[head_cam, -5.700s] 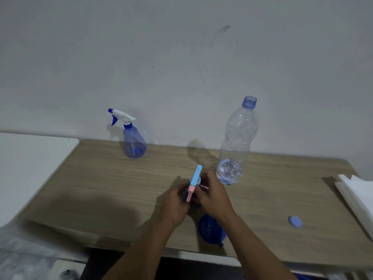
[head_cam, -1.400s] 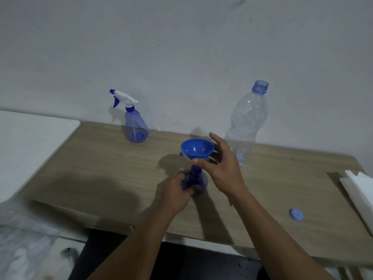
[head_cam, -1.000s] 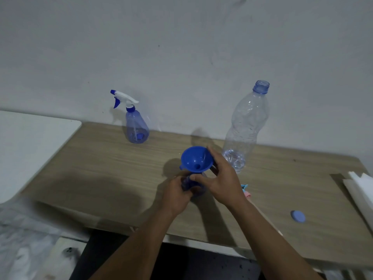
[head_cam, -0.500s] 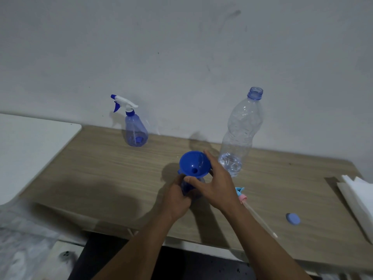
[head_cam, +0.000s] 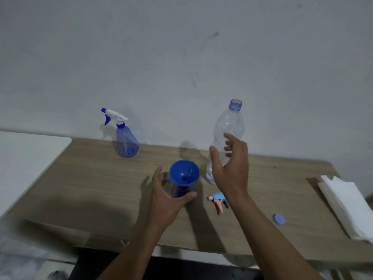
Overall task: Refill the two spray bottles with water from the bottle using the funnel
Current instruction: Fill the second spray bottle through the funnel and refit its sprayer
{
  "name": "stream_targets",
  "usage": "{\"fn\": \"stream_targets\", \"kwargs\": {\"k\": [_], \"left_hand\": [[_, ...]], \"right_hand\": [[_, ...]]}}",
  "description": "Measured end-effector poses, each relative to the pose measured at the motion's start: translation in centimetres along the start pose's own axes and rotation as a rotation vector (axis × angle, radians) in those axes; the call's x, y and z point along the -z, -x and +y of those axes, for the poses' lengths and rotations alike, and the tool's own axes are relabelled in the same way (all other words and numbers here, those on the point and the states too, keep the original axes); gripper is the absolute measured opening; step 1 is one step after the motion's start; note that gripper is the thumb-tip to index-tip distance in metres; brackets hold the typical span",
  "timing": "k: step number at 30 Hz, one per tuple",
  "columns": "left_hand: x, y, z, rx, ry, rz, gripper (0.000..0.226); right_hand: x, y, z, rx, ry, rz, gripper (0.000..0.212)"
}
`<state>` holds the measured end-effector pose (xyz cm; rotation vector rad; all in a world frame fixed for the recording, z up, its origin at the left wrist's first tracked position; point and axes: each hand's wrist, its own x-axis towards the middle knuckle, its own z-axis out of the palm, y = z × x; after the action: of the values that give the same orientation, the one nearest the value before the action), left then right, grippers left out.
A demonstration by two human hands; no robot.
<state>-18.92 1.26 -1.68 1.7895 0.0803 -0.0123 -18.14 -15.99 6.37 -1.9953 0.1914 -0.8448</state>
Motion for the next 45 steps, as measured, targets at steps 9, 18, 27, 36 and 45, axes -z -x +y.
{"fn": "stream_targets", "kwargs": {"k": [9, 18, 27, 36, 45], "left_hand": [[-0.7, -1.1, 3.0, -0.049, 0.060, -0.078, 0.122], [-0.8, -1.1, 2.7, -0.087, 0.043, -0.063, 0.081], [-0.1, -1.5, 2.9, -0.076, 0.035, -0.107, 0.072], [0.1, -1.3, 3.6, -0.119, -0.062, -0.092, 0.064], [0.2, -0.8, 4.4, -0.093, -0.096, -0.110, 0.078]], "right_hand": [[0.2, -6.4, 2.9, -0.194, -0.001, -0.157, 0.109], [-0.5, -7.6, 4.3, -0.066, -0.028, -0.238, 0.092], [1.9, -9.5, 0.2, 0.202, 0.119, -0.525, 0.091], [3.5, -6.9, -1.1, 0.209, 0.409, -0.805, 0.094], [5.3, -4.9, -2.5, 0.235, 0.733, -0.870, 0.092]]}}
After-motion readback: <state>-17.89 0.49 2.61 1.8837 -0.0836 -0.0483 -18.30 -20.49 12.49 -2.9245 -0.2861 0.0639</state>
